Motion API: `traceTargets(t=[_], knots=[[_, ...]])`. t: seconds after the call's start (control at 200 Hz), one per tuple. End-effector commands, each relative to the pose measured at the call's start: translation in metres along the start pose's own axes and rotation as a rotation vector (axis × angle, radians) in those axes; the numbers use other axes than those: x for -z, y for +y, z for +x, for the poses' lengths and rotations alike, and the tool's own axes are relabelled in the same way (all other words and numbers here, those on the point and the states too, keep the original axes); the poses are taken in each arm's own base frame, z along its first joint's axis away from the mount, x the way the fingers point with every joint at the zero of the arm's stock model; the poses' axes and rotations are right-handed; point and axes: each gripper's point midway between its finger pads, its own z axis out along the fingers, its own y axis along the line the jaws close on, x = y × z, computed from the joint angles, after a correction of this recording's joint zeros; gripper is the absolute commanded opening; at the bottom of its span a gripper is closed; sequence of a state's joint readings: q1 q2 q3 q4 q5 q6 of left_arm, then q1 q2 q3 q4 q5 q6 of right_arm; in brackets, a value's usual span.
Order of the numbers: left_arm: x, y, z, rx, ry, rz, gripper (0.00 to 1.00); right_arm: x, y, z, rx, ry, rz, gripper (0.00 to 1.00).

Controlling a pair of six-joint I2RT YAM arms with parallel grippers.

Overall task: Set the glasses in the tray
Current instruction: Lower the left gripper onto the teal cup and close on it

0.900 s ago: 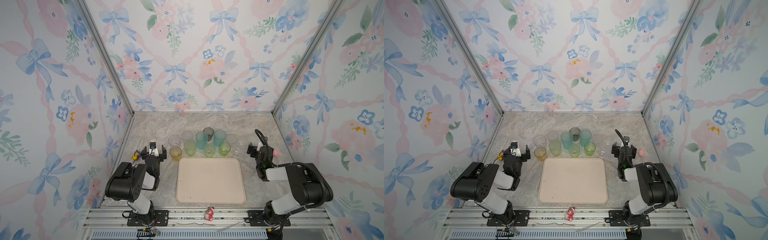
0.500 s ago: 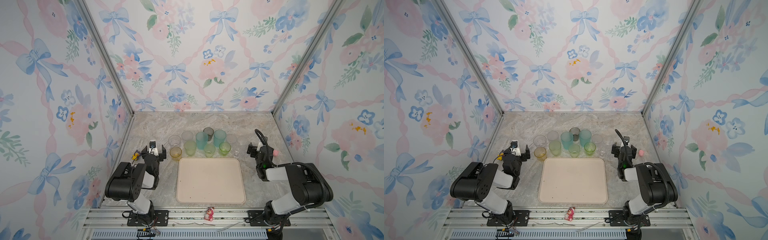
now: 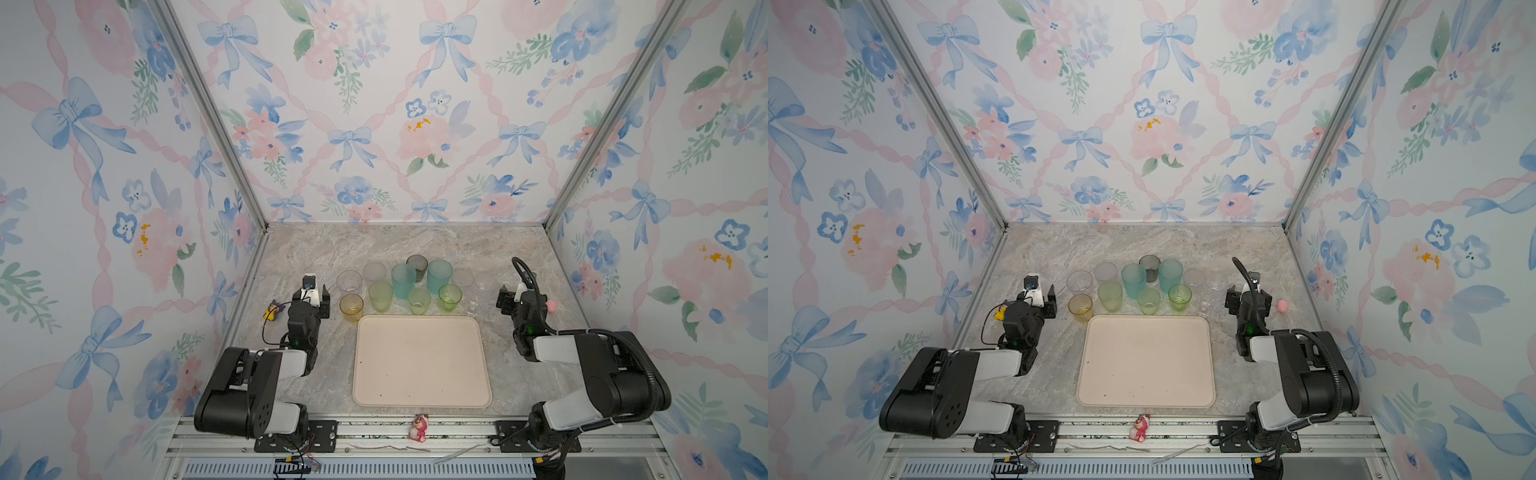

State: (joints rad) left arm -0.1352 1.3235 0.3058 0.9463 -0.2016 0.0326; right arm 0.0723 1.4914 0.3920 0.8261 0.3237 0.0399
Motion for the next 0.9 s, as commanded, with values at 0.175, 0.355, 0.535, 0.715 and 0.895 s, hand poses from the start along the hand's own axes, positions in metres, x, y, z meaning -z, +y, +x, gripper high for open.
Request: traceTargets(t=[0.175,0.355,0.535,0.715,0.895], knots=[[0.019,-0.032,-0.137,0.039,0.033,0.1,0.38,0.04,-0.012,-0.092,-0.096,0.009,-0.033,0.82],[0.008,-0.086,-0.165,0.052,0.235,0.326,0.21,0.077,0.018,-0.123,-0.115,0.26,-0.222,0.76],[-0.002,-0.152,-0.159,-0.111,0.435,0.433,0.21,0.107,0.034,-0.128,-0.124,0.38,-0.32,0.72],[-0.012,-0.194,-0.133,-0.204,0.609,0.522,0.23,0.125,0.049,-0.138,-0.111,0.398,-0.378,0.69],[-0.019,-0.22,-0.111,-0.273,0.685,0.565,0.25,0.128,0.071,-0.138,-0.051,0.413,-0.417,0.69]])
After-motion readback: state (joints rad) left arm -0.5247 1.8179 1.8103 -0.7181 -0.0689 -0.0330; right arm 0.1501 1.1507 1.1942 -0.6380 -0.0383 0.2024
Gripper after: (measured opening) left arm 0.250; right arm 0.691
